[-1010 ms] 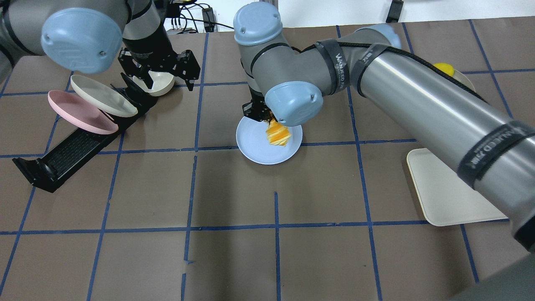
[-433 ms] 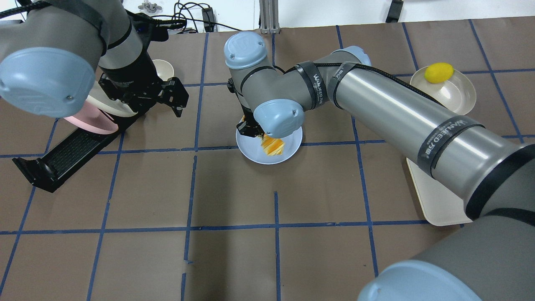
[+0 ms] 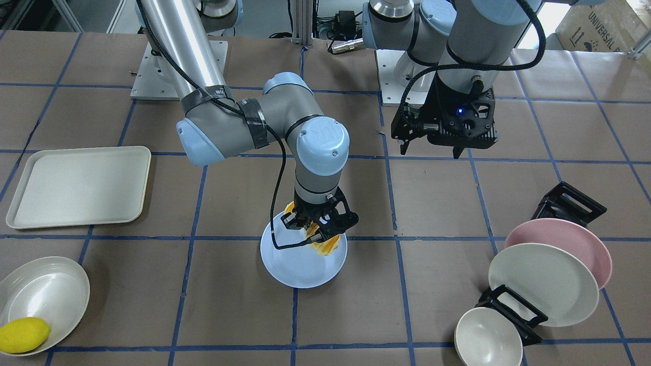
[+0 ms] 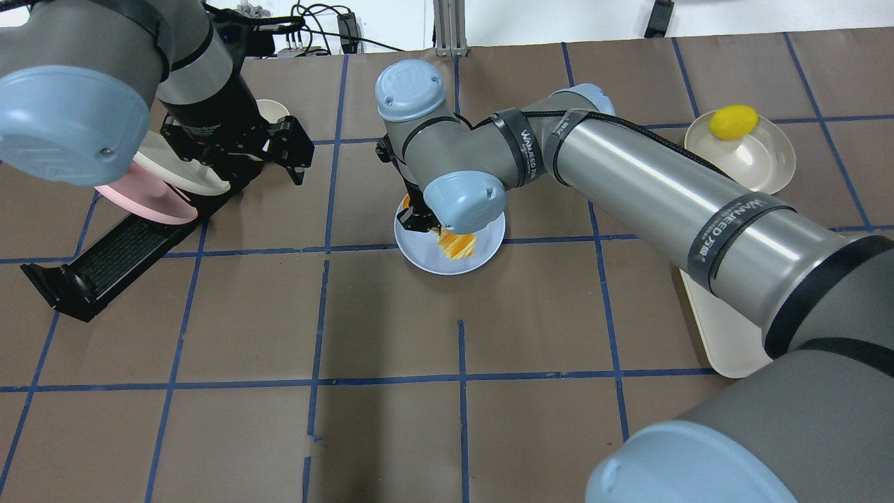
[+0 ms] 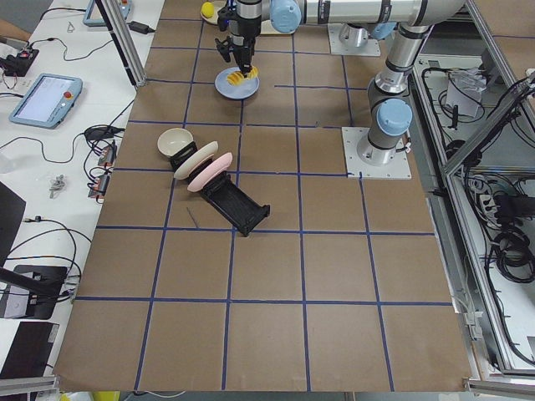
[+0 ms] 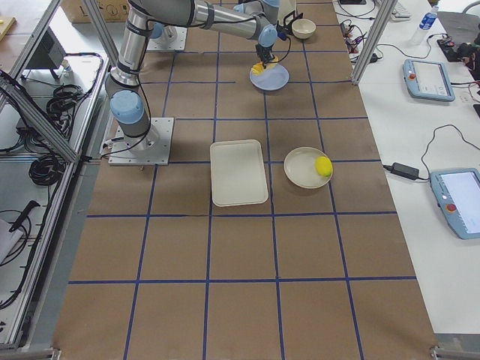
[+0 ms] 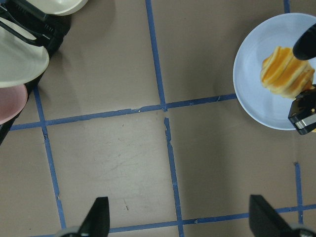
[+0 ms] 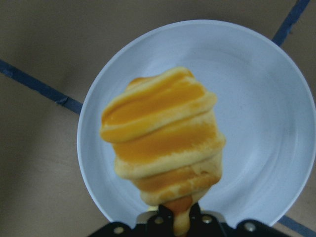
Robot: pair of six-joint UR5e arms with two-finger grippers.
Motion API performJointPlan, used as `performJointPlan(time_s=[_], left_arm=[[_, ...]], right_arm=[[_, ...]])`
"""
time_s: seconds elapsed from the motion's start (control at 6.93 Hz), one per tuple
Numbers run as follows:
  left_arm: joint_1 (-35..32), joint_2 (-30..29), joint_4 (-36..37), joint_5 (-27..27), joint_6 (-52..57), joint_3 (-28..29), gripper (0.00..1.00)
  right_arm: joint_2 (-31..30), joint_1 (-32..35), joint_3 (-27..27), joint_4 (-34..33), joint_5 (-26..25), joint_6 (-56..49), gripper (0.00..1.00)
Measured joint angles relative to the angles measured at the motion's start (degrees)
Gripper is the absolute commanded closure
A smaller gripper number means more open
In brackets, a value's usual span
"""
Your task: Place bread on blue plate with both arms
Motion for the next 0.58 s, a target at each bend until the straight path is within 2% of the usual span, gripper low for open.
performJointPlan(time_s=[0.14, 0.29, 0.43, 0.58], left_arm=[[-0.1, -0.2, -0.3, 0.1, -1.1, 0.7, 0.00], [0.0, -0.4, -1.3, 0.2, -1.7, 2.0, 0.00], [0.1, -0.5, -3.2, 0.1, -2.2, 3.5, 0.00], [0.2, -0.6, -4.8, -0.1, -2.3, 4.5, 0.00]], right_arm=[[0.6, 0.0, 0.1, -1.8, 0.0, -2.4, 0.91], [0.9, -0.1, 0.5, -3.2, -0.1, -4.4, 0.80], [1.0, -0.4, 1.2, -4.4, -0.1, -6.5, 0.17], [0.9, -0.7, 1.8, -5.3, -0.1, -8.6, 0.00]])
